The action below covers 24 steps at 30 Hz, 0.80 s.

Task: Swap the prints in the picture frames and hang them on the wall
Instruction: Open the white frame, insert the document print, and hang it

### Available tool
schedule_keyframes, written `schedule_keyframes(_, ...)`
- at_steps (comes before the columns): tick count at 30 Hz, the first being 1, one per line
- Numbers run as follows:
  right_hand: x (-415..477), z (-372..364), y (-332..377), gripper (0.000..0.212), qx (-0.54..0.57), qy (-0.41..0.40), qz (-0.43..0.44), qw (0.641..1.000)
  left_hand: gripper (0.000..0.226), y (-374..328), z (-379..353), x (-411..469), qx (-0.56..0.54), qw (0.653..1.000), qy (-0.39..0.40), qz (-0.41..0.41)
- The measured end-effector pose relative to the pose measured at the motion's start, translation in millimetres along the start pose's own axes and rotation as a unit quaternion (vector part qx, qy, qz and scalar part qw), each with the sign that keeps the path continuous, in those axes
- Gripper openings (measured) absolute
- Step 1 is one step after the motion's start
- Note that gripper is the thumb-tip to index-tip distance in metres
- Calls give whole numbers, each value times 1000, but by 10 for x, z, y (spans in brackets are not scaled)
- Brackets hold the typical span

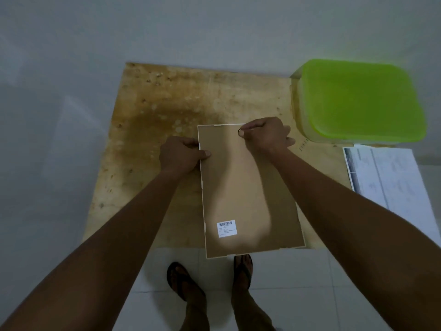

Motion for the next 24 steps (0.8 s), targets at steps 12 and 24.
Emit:
schedule_keyframes(12, -19, 8, 102, 15, -21, 3, 81, 996, 64, 64, -18, 5, -33, 999, 2, 25)
schedule_keyframes(24, -168, -62, -92, 16, 31, -82, -6, 996, 54, 49, -15, 18, -29, 999, 6, 32)
Point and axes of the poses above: each hand's wrist, its own x-axis towards the middle knuckle, its own z-axis out of the back of the hand, y = z × x, the point moved 9 cm from there along x, towards the middle knuckle
